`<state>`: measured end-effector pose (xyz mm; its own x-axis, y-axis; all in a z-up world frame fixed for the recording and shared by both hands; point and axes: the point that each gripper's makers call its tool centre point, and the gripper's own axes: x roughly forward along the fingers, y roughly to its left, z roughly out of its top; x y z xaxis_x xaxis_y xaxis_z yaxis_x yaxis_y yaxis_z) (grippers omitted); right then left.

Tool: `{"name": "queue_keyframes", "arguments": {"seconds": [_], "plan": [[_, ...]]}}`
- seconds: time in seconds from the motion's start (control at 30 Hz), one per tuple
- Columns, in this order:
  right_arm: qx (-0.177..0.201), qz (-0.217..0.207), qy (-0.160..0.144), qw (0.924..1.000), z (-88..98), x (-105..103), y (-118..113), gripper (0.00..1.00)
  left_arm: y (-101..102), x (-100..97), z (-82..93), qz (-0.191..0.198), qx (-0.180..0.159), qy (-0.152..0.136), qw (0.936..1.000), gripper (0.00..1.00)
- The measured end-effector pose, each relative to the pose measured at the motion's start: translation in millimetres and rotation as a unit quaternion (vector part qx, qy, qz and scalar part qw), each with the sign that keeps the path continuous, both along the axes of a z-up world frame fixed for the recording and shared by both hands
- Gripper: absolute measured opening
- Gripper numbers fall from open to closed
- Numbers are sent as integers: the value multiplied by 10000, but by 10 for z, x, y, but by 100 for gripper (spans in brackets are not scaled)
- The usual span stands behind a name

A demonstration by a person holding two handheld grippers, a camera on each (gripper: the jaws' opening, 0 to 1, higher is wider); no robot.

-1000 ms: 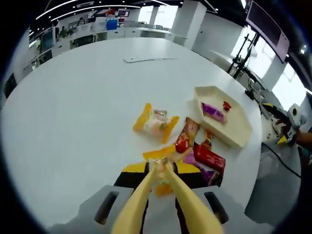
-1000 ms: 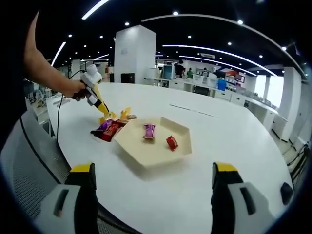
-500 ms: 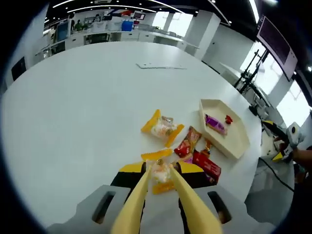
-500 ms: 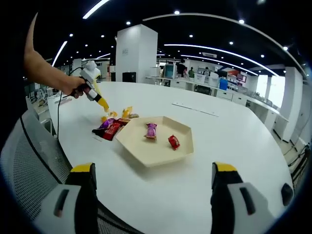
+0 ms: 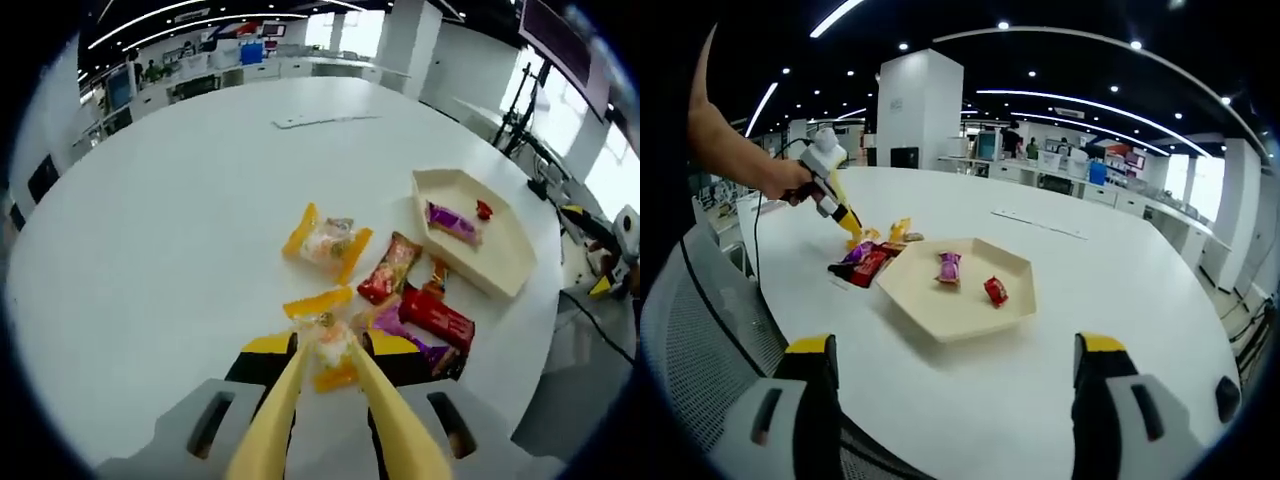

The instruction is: Place the target food into the container with the food tongs after gripping and lifting it, then release it inside without dropping or visibly crushing the food.

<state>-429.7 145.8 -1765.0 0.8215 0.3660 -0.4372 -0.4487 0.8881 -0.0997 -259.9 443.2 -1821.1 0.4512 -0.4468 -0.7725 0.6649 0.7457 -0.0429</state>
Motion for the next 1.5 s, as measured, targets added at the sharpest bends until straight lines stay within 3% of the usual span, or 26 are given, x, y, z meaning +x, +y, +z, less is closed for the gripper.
{"name": "queue_keyframes", "arguments": {"seconds": [0.1, 0.13, 0.27, 0.47, 0.73, 1.03, 1.2, 1.27, 1.5], "plan": [[13, -12, -3, 10000, 2, -1, -2, 96, 104, 29, 41, 11, -31, 27, 10000, 23], [14, -8, -16, 10000, 6, 0, 0, 96, 141, 34, 61, 263, -233, 178, 9992, 23], [12, 3, -17, 10000, 7, -2, 6, 96, 200, 75, 121, 579, -441, 206, 9971, 23], [6, 2, -13, 10000, 3, -3, 3, 96, 44, 23, 76, 433, -230, 74, 9988, 23], [24, 20, 6, 10000, -8, -4, 11, 95, 75, 15, -90, 582, -99, 98, 9982, 25], [29, 15, 40, 10000, -18, -5, 10, 94, 69, 21, -104, 461, -60, 112, 9989, 25], [31, -20, 36, 10000, -15, -3, 1, 94, 65, 20, -104, 282, 28, 7, 9996, 20], [36, -25, 37, 10000, -15, -2, 0, 94, 54, 38, -71, 23, 115, -236, 9997, 18], [37, -26, 28, 10000, -13, 0, -2, 93, 97, 78, -38, 89, 11, -183, 9998, 16]]}}
